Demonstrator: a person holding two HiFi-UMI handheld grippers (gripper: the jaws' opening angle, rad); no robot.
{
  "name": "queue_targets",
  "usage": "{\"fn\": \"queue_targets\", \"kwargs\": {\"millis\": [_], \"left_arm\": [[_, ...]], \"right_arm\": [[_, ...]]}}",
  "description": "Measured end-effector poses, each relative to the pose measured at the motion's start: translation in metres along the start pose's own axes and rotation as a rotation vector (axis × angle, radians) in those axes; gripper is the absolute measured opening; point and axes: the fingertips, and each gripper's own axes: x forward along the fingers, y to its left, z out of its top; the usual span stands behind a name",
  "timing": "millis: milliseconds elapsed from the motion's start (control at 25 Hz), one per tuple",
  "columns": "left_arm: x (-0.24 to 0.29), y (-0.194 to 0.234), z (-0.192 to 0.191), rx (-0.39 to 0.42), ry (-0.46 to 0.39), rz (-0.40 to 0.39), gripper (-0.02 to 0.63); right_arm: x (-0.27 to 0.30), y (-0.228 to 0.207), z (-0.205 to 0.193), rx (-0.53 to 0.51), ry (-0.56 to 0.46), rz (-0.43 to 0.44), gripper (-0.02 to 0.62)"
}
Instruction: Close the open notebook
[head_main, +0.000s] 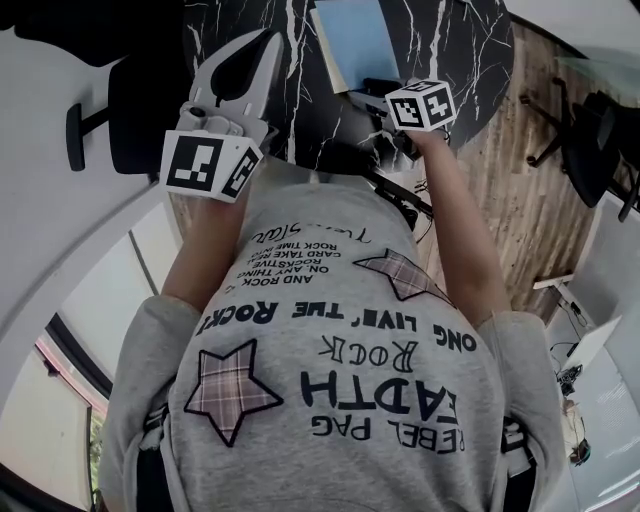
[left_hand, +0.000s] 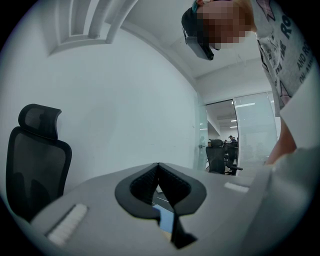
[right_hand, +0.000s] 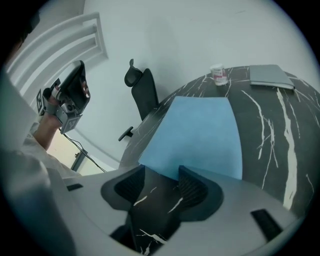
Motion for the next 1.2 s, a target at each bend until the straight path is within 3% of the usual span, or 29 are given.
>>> {"fn": "queue_targets", "kwargs": {"millis": [400, 680, 800, 880, 920, 1200], "left_arm": [[-0.008, 0.006, -0.001, 0.001, 0.006, 0.015, 0.009], [-0.013, 0.011, -0.004, -0.006, 0.011, 0.028, 0.009], [-0.013, 0.01, -0.002, -0.006, 0.008, 0.025, 0.009], [-0.013, 0.011, 0.0, -0.003, 0.005, 0.024, 0.009], [-0.013, 0.011, 0.001, -0.002, 0.003, 0.024, 0.009], [-0.012, 0.006, 0.002, 0.01, -0.003, 0.022, 0.009]], "right_arm": [[0.018, 0.011, -0.01, -0.002, 0.09, 0.05, 0.225], [0.017, 0.007, -0.011, 0.096, 0.085, 0.073, 0.225], [0.011, 0.007, -0.003, 0.207, 0.02, 0.127, 0.2], [0.004, 0.005, 0.008, 0.241, -0.053, 0.124, 0.088], [0.0, 0.003, 0.014, 0.248, -0.087, 0.117, 0.063], [-0.033, -0.004, 0.045, 0.315, -0.273, 0.128, 0.014]]}}
